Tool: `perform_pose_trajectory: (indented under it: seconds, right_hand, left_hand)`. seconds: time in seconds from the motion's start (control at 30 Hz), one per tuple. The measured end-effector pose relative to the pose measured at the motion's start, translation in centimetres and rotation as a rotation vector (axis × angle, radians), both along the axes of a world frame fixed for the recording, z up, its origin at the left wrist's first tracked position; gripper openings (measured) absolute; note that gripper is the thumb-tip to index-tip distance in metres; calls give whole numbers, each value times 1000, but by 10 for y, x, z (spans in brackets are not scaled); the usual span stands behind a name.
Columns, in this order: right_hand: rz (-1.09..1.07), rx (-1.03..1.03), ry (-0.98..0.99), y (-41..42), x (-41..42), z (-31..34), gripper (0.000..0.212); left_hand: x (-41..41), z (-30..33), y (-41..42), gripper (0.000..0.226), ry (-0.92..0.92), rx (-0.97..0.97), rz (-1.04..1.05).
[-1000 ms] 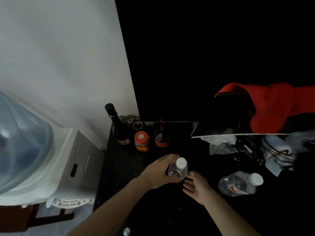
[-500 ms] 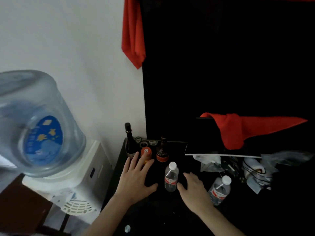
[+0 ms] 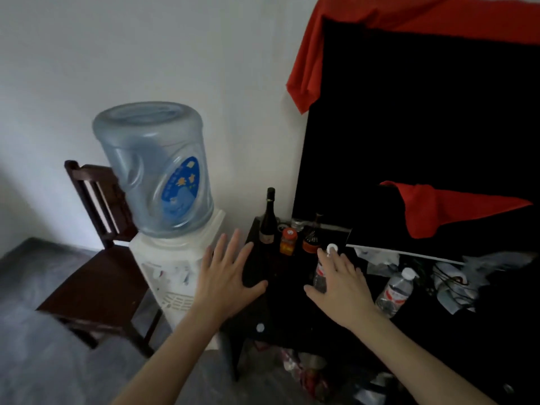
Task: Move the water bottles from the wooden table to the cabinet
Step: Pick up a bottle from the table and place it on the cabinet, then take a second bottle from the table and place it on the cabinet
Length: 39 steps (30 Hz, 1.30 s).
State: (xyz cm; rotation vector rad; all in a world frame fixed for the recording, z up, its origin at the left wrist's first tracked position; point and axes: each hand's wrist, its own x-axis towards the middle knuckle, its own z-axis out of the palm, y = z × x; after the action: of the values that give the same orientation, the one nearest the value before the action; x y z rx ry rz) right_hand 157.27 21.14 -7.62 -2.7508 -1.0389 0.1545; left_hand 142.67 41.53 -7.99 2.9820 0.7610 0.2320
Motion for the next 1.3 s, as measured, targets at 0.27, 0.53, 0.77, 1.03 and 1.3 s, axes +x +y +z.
perform_pose_trajectory:
  seconds: [0.27,0.53,0.77,1.03,1.3]
  right_hand:
    - [146,-21,-9,25,-103,26,89]
    - [404,-6,-19,63,-163,50,88]
    - [708,6,-17,86,-228,49,86]
    - [1141,-58,22,89,-358,39,84]
    - [1601,-81,9,41,-545,52,82]
  left_hand:
    - [-126,13,0,103,34,4,141]
    - [-221,42,-27,105,11,-42,381]
    - [-303,43,-73,91,48,-47,669]
    - [-436,27,-163,89,116,-142,1072]
    - [-574,50,-282,88,64,-158,1529]
